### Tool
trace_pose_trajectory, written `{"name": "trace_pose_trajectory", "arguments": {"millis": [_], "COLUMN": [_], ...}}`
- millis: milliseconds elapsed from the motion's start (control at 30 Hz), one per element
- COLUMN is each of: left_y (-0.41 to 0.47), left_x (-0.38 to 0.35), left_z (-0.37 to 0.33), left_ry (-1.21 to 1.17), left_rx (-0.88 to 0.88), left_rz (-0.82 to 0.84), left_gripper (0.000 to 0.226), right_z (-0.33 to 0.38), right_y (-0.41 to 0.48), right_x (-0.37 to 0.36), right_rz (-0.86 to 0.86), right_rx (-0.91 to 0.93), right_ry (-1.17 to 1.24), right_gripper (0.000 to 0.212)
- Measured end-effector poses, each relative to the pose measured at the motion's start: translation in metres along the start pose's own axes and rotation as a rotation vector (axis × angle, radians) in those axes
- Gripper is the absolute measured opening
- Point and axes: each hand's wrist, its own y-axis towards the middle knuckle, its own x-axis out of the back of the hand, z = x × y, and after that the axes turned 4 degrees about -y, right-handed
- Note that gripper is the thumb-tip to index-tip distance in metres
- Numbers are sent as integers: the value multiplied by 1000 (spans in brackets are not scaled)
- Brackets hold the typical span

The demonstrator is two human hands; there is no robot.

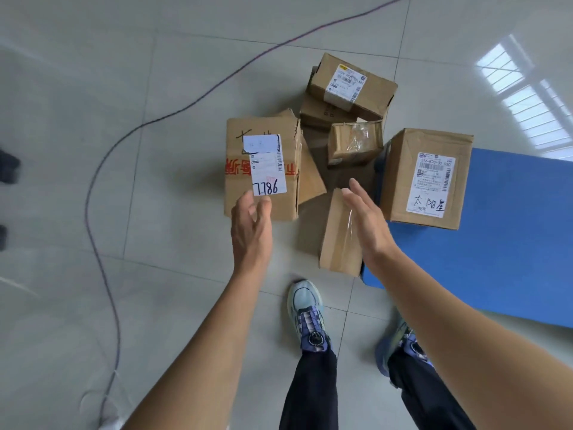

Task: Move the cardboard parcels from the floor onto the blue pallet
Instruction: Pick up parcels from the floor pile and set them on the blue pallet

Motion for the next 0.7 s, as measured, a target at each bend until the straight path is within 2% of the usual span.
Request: {"name": "trace_pose_trajectory", "arguments": {"millis": [200,367,500,567,633,700], "left_y": [64,112,136,142,140,134], "left_x": [10,9,8,9,9,10], "left_z": [8,10,11,11,11,11], "left_ry": [169,125,-13,-84,-136,-178], "left_rx": [87,173,245,299,301,278], "left_rz": [-35,45,86,105,109,91], "left_gripper": [64,76,87,83,68,60], "right_z": [-7,-12,-8,-5,-3,1], "right_y": [38,70,89,93,92,85], "right_x": [-55,-78,-92,-99,-104,-104], "right_rz": [29,11,21,59,83,69], "right_rx": [-54,-108,-126,-112,-87,-77], "right_ry": [-11,-7,-7,-1,-6,-7], "right_gripper": [82,78,78,70,61,61]}}
